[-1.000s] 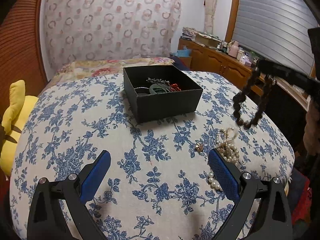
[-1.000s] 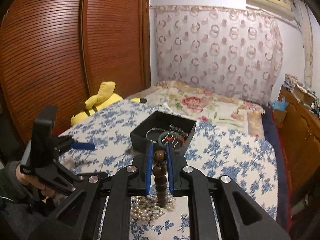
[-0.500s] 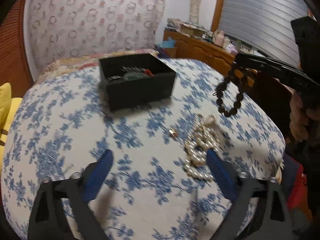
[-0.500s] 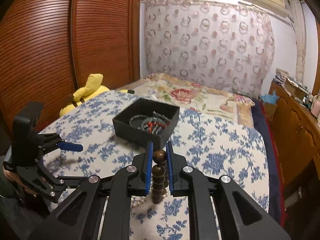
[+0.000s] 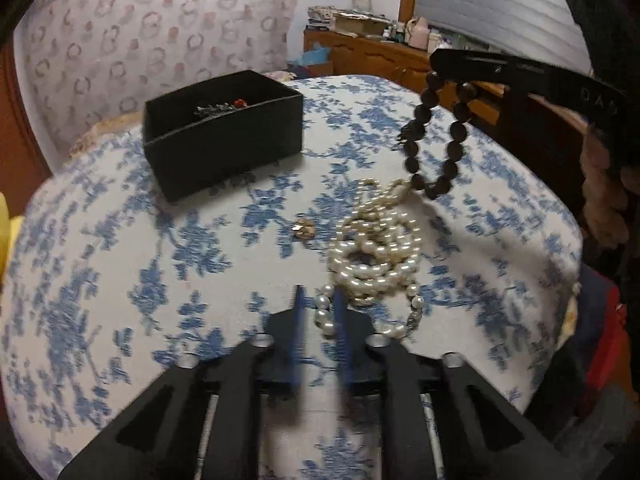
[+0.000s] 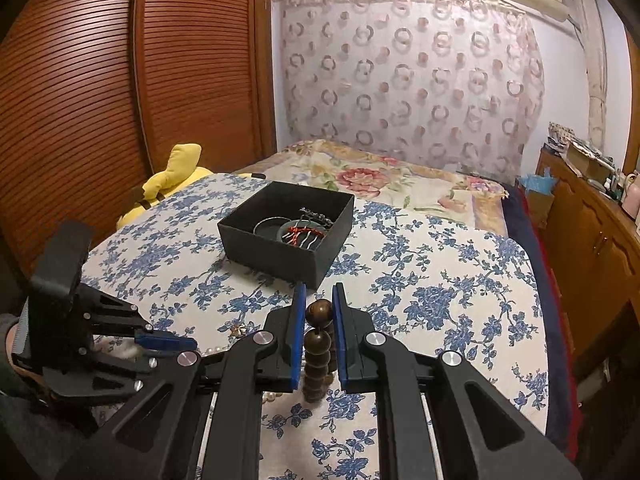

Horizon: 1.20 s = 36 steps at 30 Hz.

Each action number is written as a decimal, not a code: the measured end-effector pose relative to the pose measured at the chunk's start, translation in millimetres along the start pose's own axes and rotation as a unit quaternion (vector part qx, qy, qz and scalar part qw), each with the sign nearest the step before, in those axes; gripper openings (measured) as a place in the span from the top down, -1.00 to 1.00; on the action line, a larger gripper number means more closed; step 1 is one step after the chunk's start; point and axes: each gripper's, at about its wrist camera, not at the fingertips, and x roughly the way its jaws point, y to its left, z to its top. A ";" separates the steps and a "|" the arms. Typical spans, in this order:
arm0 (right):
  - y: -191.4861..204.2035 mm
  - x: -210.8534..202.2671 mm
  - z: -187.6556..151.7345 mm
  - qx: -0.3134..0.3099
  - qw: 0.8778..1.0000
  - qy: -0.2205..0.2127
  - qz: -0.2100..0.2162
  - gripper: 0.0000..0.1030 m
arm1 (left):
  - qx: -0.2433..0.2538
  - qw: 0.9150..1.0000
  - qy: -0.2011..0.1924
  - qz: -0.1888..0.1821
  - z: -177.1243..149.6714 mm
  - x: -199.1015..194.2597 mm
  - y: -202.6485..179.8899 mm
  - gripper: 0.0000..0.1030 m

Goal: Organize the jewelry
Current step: 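Grasp the pearl necklace with the left tool while the right tool holds the brown beads, then carry both necklaces over the black box and open both tools to drop them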

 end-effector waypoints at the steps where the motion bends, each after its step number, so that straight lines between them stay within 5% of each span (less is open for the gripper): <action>1: 0.8 -0.1 -0.3 0.000 1.000 0.000 0.001 0.71 | 0.000 1.000 0.000 -0.001 0.6 0.0 1.5 0.84; 10: 6.8 3.3 -4.7 0.002 1.000 0.003 0.007 0.71 | 0.013 1.000 0.000 0.005 7.3 4.2 1.7 0.87; 22: 5.6 -10.7 9.4 0.001 1.000 -0.020 0.005 0.71 | -0.003 0.993 -0.111 -0.032 61.3 -70.9 11.9 0.87; 36: 11.5 -22.9 40.5 -0.012 0.998 -0.053 0.008 0.71 | 0.005 0.986 -0.165 -0.012 111.5 -110.3 20.2 0.87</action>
